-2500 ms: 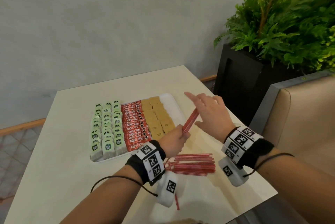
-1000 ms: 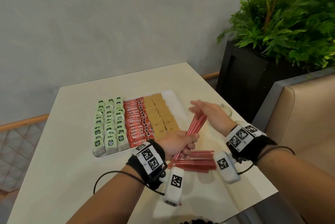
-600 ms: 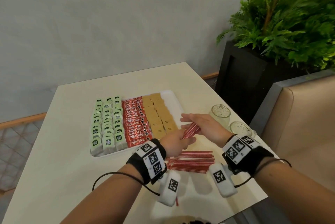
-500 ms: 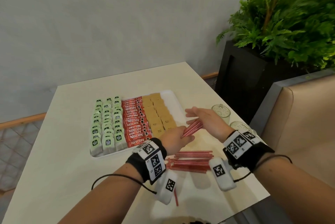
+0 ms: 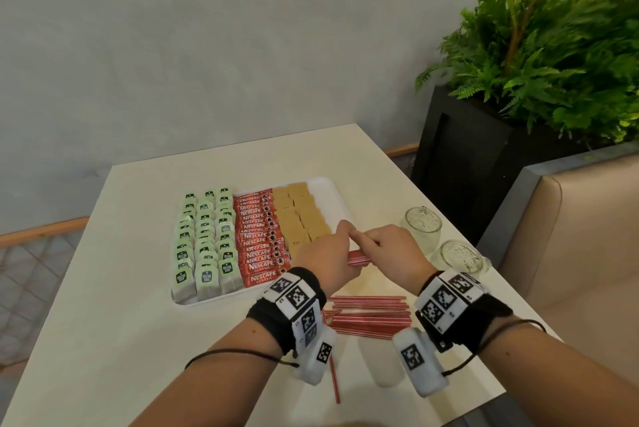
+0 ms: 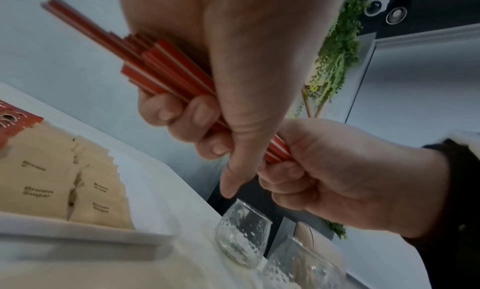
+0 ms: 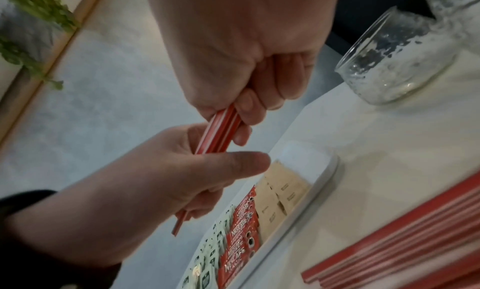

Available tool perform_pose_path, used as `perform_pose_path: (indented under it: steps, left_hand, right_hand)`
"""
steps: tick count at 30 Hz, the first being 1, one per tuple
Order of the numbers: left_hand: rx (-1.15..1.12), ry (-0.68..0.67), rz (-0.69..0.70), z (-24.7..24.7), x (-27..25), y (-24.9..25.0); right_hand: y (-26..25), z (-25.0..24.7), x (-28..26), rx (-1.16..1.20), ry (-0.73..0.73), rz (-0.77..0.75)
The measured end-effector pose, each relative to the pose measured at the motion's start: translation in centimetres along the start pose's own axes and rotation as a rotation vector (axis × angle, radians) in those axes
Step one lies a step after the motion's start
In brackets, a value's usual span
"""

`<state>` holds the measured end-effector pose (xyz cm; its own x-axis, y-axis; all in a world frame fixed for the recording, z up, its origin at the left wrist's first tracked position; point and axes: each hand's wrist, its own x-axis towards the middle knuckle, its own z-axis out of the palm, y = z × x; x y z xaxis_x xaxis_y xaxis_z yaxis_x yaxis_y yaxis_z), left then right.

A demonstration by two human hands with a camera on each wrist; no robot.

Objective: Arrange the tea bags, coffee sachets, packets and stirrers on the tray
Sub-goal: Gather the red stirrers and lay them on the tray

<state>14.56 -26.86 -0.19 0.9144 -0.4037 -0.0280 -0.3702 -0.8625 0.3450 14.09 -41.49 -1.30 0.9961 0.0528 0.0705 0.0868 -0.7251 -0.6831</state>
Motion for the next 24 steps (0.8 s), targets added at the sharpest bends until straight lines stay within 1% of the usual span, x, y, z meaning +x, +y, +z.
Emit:
perform_pose_path:
  steps: [2,4,6,8,10,13,15,16,18,19,20,22,24]
  left_hand:
    - [-0.036,0.012,-0.018,-0.6,-0.1,-0.8]
    - [-0.185,0.014,-0.092,-1.0,0.1,-2.4]
    - [-0.414,0.053,-0.233,-1.1,0.3,-4.0]
    - [-0.736,0.075,-0.393,-1.3,0.3,-4.5]
    - [-1.06,0.075,-0.509,-1.4,0.3,-3.9]
    - [-1.39,0.092,-0.613,-1.3,0.5,-2.6]
    - [-1.531,0.076,-0.645,-1.3,0.6,-1.8]
    - [-1.563,0.069,-0.655,-1.4,0.8,-1.3]
    - [-1.534,0.07,-0.665,-1.1,1.4,-0.8]
    - [-1.46,0.072,-0.646,-0.9,1.6,-0.6]
    - [-1.339,0.063,-0.599,-0.8,1.9,-0.7]
    - [-1.021,0.0,-0.42,-1.0,1.9,-1.2]
    - [-0.673,-0.122,-0.172,-1.8,1.6,-1.6]
  right_hand:
    - [0.1,-0.7,0.2,-0.018,0.033,0.019]
    - [0.5,-1.7,0.7,-0.038,0.08,0.05]
    - [1.1,-2.6,1.2,-0.014,0.119,0.078]
    - [1.3,-3.1,1.5,-0.014,0.136,0.069]
    - [1.0,-3.0,1.5,-0.043,0.109,0.04]
    - [0.6,-2.5,1.5,-0.073,0.075,0.019]
    - [0.4,-2.1,1.6,-0.109,0.073,-0.007]
    - [0.2,-1.8,1.6,-0.129,0.076,-0.024]
    - [-0.3,-1.5,1.7,-0.158,0.093,-0.056]
    - [-0.6,-1.4,1.7,-0.162,0.106,-0.068]
    - [-0.8,-1.5,1.8,-0.16,0.111,-0.07]
    - [-0.9,-2.0,2.2,-0.167,0.085,-0.064]
    - [-0.7,-2.9,2.7,-0.208,0.03,-0.038]
